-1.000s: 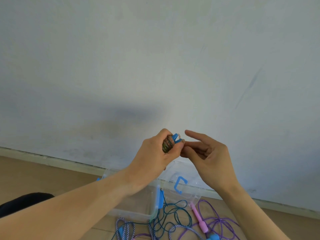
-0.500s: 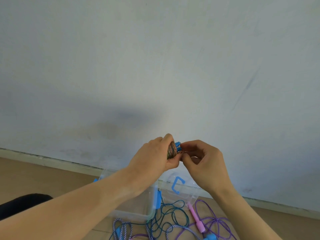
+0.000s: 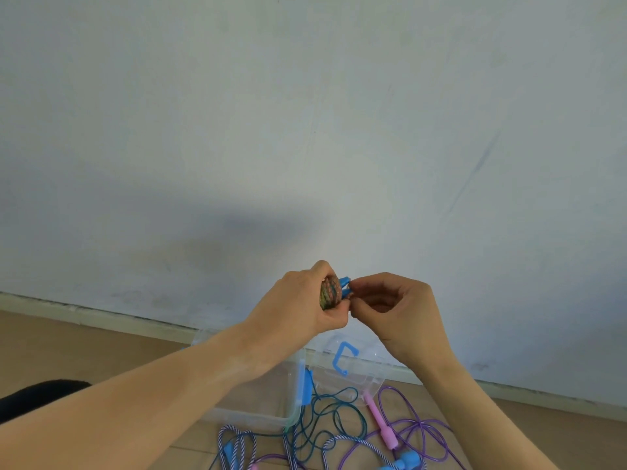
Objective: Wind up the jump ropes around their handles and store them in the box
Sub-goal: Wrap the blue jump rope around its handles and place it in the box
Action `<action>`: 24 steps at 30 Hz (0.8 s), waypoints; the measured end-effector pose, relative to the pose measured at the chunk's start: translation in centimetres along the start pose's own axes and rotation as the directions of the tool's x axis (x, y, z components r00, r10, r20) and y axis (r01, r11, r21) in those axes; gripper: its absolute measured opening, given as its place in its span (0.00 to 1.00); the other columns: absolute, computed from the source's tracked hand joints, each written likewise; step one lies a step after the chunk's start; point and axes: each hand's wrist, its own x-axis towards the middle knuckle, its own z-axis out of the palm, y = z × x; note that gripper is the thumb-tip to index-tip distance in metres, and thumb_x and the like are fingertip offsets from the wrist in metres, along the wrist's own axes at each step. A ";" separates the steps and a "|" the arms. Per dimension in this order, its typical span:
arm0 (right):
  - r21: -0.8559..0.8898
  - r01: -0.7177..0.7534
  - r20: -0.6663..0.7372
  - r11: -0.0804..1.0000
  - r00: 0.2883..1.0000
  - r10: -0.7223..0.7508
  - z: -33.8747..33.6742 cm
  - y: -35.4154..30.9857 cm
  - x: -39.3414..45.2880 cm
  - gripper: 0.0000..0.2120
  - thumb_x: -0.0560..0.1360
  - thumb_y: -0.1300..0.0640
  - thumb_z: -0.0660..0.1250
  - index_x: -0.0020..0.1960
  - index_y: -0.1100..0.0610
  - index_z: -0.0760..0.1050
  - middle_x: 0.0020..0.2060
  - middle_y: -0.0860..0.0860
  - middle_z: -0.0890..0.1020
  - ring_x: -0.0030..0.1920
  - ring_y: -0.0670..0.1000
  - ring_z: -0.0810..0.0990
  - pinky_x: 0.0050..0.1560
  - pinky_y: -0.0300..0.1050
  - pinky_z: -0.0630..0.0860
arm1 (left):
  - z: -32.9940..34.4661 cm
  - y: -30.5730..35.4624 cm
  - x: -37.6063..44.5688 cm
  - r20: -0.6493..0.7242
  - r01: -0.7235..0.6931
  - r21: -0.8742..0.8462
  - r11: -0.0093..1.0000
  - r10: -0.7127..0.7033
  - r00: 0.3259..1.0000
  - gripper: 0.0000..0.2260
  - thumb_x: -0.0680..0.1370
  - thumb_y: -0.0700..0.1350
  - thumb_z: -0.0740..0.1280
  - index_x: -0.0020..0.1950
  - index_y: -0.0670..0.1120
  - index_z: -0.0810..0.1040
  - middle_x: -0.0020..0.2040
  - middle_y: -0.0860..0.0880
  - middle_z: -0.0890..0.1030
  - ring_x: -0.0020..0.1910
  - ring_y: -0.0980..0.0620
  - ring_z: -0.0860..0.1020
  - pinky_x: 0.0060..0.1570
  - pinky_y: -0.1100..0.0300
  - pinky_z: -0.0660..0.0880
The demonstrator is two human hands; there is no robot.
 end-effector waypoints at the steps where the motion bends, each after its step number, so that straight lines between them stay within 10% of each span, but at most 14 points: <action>1: -0.058 0.052 -0.005 0.997 0.999 -0.052 0.0 0.1 0.0 0.12 0.70 0.68 0.73 0.46 0.53 0.85 0.37 0.45 0.86 0.38 0.44 0.85 0.41 0.33 0.79 | 0.0 -0.1 0.1 0.019 0.023 -0.028 0.999 -0.022 1.000 0.12 0.73 0.57 0.70 0.49 0.53 0.73 0.37 0.53 0.78 0.33 0.52 0.78 0.33 0.57 0.77; 6: -0.394 0.452 0.108 0.801 0.888 -0.448 -0.4 0.9 0.3 0.09 0.70 0.67 0.75 0.46 0.55 0.85 0.43 0.46 0.83 0.42 0.44 0.82 0.44 0.35 0.78 | 0.1 -0.2 0.1 0.149 0.138 -0.208 0.968 -0.108 0.983 0.11 0.74 0.55 0.70 0.48 0.51 0.74 0.38 0.49 0.79 0.26 0.55 0.71 0.28 0.57 0.76; 15: -0.406 0.638 0.272 0.655 0.768 -0.580 -1.3 0.6 0.1 0.03 0.75 0.63 0.70 0.48 0.58 0.79 0.48 0.50 0.81 0.47 0.51 0.80 0.47 0.46 0.78 | -2.4 -0.4 1.4 0.474 0.154 -0.337 0.929 0.026 0.880 0.07 0.77 0.47 0.70 0.52 0.48 0.76 0.34 0.50 0.75 0.25 0.49 0.74 0.29 0.58 0.72; 24: -0.173 0.431 0.213 0.886 0.894 -0.394 0.2 0.5 -1.0 0.05 0.75 0.63 0.71 0.48 0.55 0.81 0.42 0.44 0.85 0.44 0.42 0.82 0.42 0.29 0.74 | -3.6 -1.3 1.1 0.589 0.058 -0.221 0.973 0.086 0.804 0.06 0.75 0.50 0.73 0.48 0.50 0.78 0.40 0.53 0.80 0.41 0.56 0.80 0.48 0.52 0.79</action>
